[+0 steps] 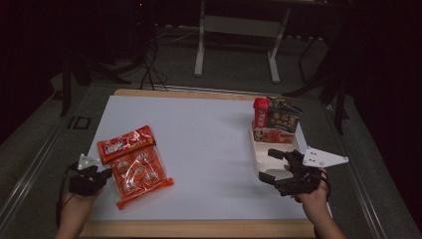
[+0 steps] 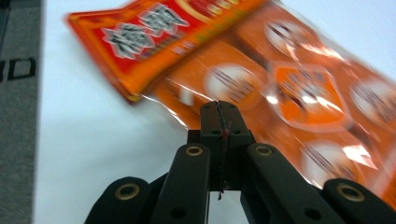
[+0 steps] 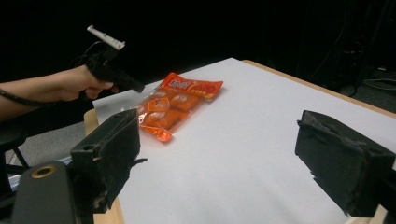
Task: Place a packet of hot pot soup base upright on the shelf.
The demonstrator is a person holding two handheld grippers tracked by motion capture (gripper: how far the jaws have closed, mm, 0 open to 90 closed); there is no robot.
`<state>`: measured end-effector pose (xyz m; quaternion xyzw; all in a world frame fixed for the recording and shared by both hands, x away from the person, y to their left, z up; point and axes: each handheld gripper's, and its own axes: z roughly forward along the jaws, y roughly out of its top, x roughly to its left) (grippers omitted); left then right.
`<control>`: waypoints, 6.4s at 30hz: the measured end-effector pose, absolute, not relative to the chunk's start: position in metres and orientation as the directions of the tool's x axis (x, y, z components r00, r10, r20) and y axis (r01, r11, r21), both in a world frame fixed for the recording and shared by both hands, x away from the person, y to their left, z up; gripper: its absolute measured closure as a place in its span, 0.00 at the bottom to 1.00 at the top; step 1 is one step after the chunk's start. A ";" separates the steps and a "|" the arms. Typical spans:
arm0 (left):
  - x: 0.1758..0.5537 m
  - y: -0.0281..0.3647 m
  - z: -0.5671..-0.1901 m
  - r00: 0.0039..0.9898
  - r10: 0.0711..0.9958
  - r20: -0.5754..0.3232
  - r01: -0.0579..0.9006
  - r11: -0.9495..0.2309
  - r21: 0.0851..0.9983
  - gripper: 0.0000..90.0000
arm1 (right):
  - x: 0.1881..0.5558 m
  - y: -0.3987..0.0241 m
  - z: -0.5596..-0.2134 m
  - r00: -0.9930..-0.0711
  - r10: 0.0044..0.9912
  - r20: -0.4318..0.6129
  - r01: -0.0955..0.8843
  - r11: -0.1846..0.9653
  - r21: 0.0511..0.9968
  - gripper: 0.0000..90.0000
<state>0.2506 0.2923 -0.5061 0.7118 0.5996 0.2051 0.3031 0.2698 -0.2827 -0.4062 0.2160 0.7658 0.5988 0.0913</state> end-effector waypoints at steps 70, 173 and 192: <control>0.255 0.163 -0.521 0.481 0.874 -0.064 0.711 -0.347 0.612 1.00 | 0.269 -0.281 -0.406 -0.895 0.430 0.119 0.218 0.189 0.957 0.15; 0.393 0.039 -0.520 0.568 0.823 -0.024 0.664 -0.441 0.604 1.00 | 0.265 -0.289 -0.411 -0.892 0.436 0.123 0.224 0.189 0.956 0.15; 0.366 0.022 -0.521 0.649 0.760 -0.029 0.615 -0.502 0.608 1.00 | 0.265 -0.286 -0.411 -0.893 0.431 0.126 0.226 0.188 0.956 0.15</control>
